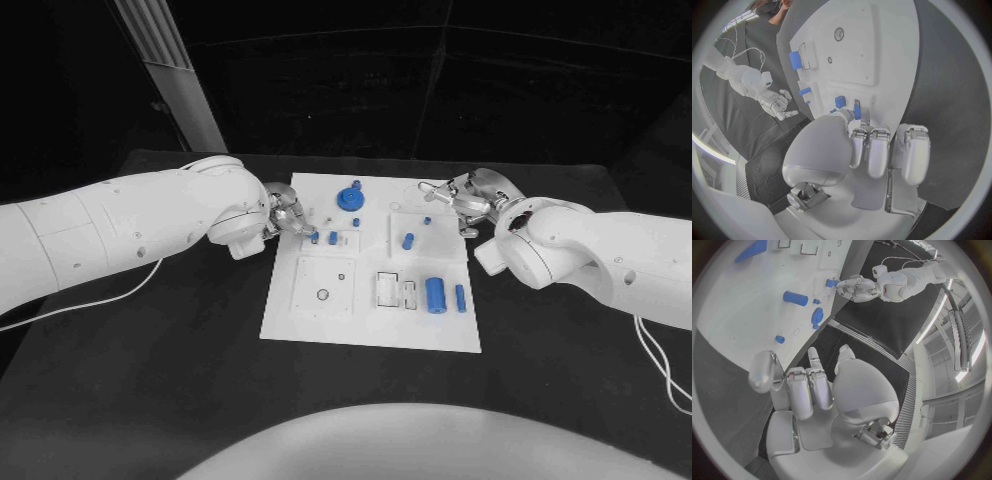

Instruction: Assemble the parts on the task board

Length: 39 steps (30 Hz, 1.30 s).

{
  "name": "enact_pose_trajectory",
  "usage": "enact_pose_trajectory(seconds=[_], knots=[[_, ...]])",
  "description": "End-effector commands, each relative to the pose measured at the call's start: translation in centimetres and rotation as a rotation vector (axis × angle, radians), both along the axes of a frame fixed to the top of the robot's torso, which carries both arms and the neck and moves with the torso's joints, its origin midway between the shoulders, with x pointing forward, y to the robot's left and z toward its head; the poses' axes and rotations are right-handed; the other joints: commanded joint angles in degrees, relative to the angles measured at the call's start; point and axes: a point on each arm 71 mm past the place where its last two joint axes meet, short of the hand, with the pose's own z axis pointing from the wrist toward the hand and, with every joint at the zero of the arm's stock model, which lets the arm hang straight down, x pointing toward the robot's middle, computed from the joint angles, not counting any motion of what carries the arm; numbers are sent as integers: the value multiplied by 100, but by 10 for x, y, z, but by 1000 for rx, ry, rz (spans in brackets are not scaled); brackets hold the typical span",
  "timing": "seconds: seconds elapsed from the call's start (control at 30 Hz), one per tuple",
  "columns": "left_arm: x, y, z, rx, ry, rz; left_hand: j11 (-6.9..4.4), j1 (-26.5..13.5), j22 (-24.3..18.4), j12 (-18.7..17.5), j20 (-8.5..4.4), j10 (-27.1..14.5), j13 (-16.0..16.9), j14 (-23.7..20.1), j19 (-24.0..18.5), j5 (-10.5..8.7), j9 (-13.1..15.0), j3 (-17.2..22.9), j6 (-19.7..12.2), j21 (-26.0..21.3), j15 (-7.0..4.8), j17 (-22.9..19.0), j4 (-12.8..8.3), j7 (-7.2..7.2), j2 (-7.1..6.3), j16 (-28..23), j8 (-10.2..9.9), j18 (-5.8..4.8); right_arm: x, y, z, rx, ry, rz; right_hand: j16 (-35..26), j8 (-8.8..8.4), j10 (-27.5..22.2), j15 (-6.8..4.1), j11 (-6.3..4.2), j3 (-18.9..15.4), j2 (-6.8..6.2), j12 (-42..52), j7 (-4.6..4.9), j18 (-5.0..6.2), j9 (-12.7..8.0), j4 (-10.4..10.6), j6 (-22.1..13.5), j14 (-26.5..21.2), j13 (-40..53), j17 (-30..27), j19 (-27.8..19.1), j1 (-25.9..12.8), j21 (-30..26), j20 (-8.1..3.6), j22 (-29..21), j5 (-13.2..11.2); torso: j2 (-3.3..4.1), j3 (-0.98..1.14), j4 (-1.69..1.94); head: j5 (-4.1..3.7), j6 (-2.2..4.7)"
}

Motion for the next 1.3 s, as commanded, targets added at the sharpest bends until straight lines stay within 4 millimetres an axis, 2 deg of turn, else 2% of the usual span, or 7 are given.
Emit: enact_pose_trajectory(seconds=[0.03,0.2,1.13,1.3], knots=[[-1,1,-2,18,18,-6,10,23,1484,-29,17,607,1507,605,536,-14,4,13,4,-17,-12,1510,27,-28,40,17,28,-20,0,1,1,0,-9,1,14,27,597,-34,-10,-36,1,15,11,84,8,-2,-42,595,1508,1509,-14,64,-30,-28,513,23,-3,2,8,-12,0],[-2,2,-2,17,19,-7,10,23,1484,-29,17,607,1507,605,536,-14,4,13,4,-17,-12,1510,27,-28,40,17,28,-20,0,0,1,-1,-9,-1,14,31,597,-34,-10,-38,7,15,10,84,8,-2,-42,595,1508,1509,-13,65,-32,-28,513,23,2,-1,1,4,0],[-1,0,-2,19,23,-15,11,21,1483,-29,18,607,1507,605,532,-12,0,13,2,-19,-10,1510,35,-28,46,17,29,-19,0,0,1,-1,-9,-1,14,35,597,-35,-11,-41,11,15,10,84,9,-1,-43,595,1508,1509,-13,67,-33,-29,513,22,4,1,-3,-17,0],[-1,-1,-2,19,22,-12,21,-43,1481,-29,23,607,1507,605,528,-8,-17,0,-9,-22,-1,1510,65,-14,80,17,21,-17,0,0,1,0,-9,-1,14,35,597,-35,-11,-41,11,15,10,84,9,-1,-43,595,1508,1509,-13,67,-33,-29,513,22,0,0,-4,-18,0]])
